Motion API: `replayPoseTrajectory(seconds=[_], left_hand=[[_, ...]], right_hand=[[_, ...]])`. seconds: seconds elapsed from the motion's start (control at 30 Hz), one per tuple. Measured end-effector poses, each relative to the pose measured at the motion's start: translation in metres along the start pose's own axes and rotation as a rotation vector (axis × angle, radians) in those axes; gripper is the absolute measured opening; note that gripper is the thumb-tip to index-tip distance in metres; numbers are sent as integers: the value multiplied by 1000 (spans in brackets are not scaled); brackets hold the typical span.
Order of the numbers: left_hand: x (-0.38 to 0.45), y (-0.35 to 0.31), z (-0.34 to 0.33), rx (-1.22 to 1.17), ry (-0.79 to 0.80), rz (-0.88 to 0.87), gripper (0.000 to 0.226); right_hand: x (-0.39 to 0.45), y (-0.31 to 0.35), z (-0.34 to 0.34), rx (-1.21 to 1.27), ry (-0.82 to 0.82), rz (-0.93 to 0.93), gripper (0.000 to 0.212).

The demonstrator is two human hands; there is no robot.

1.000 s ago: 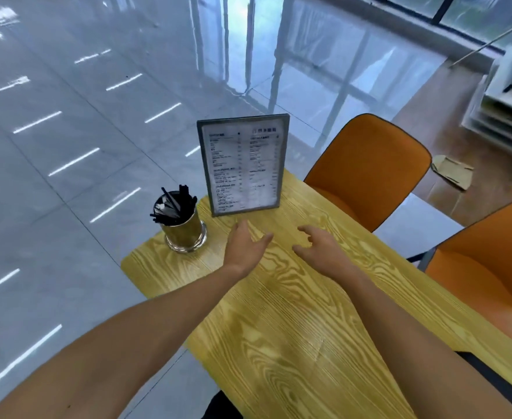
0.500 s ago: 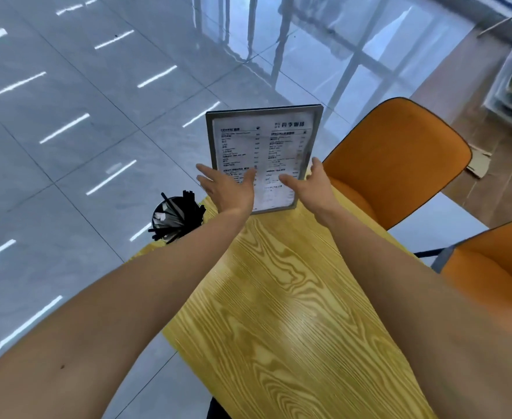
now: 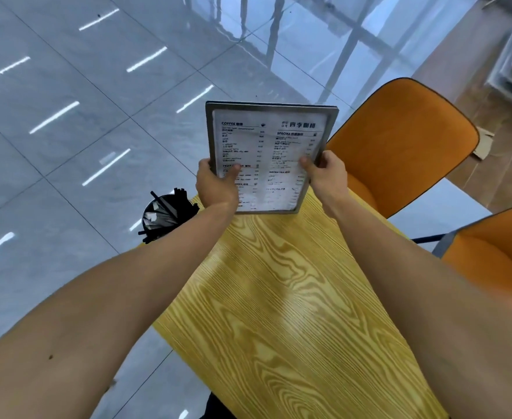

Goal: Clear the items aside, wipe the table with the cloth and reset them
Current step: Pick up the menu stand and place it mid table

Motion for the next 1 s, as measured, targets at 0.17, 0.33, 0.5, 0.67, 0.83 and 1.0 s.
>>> replayPoseTrajectory(seconds=[0.17, 0.33, 0.5, 0.67, 0.83, 1.0], left_hand=[[-25, 10, -4, 32, 89, -63, 33], [-69, 17, -15, 74, 199, -94, 31], [-128, 26, -33, 96, 321, -126, 30], [-198, 27, -57, 128, 437, -157, 31], [-261, 31, -78, 163, 547, -195, 35], [-311, 39, -92, 187, 632, -218, 34]], right_hand=[[-24, -23, 41, -1, -14, -6, 15], [-60, -56, 93, 44, -68, -11, 10], [-98, -87, 155, 69, -160, -26, 6], [-141, -119, 228, 67, -264, -43, 20], [-183, -153, 288, 61, -360, -72, 24], [-217, -188, 330, 87, -436, -109, 21]])
Point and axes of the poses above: each hand's wrist, its own x-axis towards the middle knuckle, its own z-axis out of the back of the hand, y = z × x, the point moved 5 cm from there along x, towards the middle knuckle, and after that the axes turned 6 degrees about -y, right-handed, at the moved point
